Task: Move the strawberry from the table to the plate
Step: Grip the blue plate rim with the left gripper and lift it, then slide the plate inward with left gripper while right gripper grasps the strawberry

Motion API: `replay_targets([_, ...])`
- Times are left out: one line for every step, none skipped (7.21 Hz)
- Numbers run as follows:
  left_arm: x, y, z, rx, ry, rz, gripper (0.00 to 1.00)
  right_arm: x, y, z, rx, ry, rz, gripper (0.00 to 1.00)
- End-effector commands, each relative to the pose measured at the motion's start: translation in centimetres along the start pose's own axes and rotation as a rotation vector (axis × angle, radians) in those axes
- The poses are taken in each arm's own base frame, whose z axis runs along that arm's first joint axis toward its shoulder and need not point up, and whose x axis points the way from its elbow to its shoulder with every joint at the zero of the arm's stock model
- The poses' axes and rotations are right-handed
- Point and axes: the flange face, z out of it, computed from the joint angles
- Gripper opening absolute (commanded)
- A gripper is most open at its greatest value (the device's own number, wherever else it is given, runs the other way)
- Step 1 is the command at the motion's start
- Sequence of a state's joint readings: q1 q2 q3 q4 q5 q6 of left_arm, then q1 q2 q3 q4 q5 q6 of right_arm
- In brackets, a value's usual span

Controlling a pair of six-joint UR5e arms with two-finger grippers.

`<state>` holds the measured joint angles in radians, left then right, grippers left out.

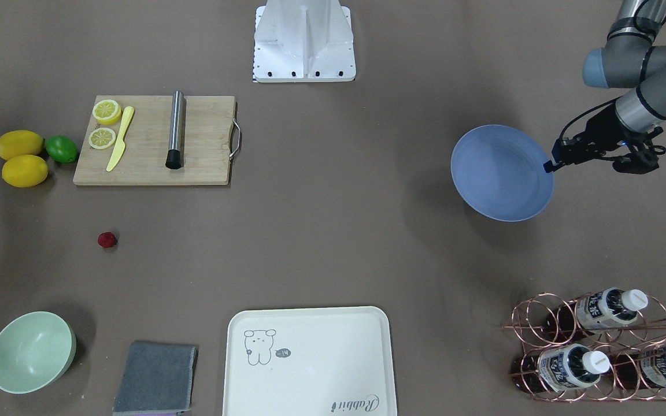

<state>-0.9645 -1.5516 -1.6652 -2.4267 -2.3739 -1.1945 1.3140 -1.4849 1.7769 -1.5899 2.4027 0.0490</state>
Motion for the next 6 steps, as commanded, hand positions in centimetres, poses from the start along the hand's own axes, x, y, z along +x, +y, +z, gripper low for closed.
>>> replay_targets([11.9, 2.8, 5.8, 0.03, 0.057, -0.117, 0.0, -7.2, -2.8, 6.9, 0.026, -0.008, 0.029, 0.98])
replay_targets([17.2, 4.2, 8.6, 0.053, 0.076, -0.161, 0.0, -9.7, -4.7, 9.8, 0.037, -0.017, 0.049, 0.98])
replay_targets([22.1, 6.0, 10.7, 0.082, 0.056, -0.17, 0.0, -12.8, -6.2, 11.9, 0.04, 0.006, 0.056, 0.98])
replay_targets([26.0, 8.6, 11.2, 0.105, 0.036, -0.169, 0.0, -14.3, -6.0, 13.4, 0.03, 0.019, 0.039, 0.98])
replay_targets([29.0, 12.0, 12.9, 0.108, 0.035, -0.196, 0.0, -15.4, -6.7, 14.5, 0.024, 0.032, 0.028, 0.98])
replay_targets([31.3, 13.9, 14.3, 0.123, 0.033, -0.191, 0.0, -16.3, -7.6, 15.9, 0.02, 0.05, 0.016, 0.98])
